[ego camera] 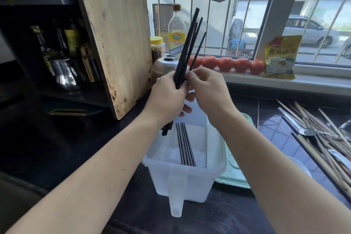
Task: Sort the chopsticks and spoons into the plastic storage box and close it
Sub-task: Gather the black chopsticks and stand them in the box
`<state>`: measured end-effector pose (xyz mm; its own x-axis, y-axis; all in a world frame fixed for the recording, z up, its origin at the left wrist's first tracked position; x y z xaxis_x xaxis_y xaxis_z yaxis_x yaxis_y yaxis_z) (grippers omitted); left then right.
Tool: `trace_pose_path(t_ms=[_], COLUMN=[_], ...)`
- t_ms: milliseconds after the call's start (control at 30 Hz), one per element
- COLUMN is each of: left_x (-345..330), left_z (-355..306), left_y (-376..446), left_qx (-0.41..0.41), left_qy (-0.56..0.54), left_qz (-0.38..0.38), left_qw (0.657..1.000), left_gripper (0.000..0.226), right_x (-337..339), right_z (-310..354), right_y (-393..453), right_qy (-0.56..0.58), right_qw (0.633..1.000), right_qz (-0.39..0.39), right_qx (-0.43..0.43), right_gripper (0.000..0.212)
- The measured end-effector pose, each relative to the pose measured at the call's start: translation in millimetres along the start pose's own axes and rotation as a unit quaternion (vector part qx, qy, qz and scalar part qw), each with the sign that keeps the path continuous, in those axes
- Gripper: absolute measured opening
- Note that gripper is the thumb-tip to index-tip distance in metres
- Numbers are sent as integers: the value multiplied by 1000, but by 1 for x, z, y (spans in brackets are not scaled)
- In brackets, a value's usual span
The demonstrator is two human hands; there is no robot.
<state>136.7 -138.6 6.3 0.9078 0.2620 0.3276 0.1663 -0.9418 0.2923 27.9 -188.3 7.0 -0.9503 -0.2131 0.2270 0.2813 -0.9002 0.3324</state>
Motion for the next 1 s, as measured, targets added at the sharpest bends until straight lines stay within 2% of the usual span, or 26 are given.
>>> trace_pose_path(t_ms=[67,167,200,267,333,367,433,567,667,733,800,833,900,933,1000], left_x=[0,7,10,14,13,11,9,11,12,11,9,9,8,8,5], left_z=[1,-1,-2,-2,3,5,10,14,14,11,10,8,7,6,3], left_y=[1,1,0,1,5,7,11,13,12,11,10,9,7,6,3], left_qx=[-7,-43,-55,-76,-83,-82,-70,-44,-31,-25,-27,-30,-33,-33,-34], left_qy=[-5,-5,-15,-11,16,29,34,25,15,9,9,10,13,15,18], left_qz=[-19,-124,-159,-195,-183,-173,-161,-157,-151,-143,-133,-127,-110,-99,-77], left_qw=[1000,991,986,978,980,981,984,986,988,989,991,991,993,994,996], left_gripper=[10,13,13,16,18,18,15,14,17,22,28,31,35,33,25], right_x=[2,6,4,-7,-19,-22,-25,-29,-30,-25,-18,-16,-14,-13,-11], right_z=[1,-3,-5,-12,-16,-17,-15,-16,-18,-14,-14,-14,-15,-13,-7], right_y=[0,3,4,5,1,-1,-5,-9,-9,-5,3,5,6,5,3], right_qy=[-10,-21,-41,-166,-329,-376,-415,-478,-498,-502,-456,-400,-217,-127,-6], right_qw=[999,995,995,984,934,910,881,832,818,829,876,909,973,989,996], right_qz=[-47,-92,-75,14,112,150,203,253,258,222,145,109,64,51,40], right_qx=[1,-37,-47,-59,-80,-89,-106,-122,-128,-109,-60,-46,-52,-64,-74], right_gripper=[24,24,24,23,18,23,32,19,10,9,19,24,24,24,29])
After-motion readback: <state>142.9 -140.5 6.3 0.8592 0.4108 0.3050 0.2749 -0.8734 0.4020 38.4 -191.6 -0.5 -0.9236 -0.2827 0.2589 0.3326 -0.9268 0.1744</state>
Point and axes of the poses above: each hand's wrist, its own y-axis towards the middle knuckle, its own x-axis out of the back of the hand, z = x × y, the point moved 2 cm from there along y, towards the middle knuckle, and after that the axes turned 4 degrees about z, right-handed, at the moved point
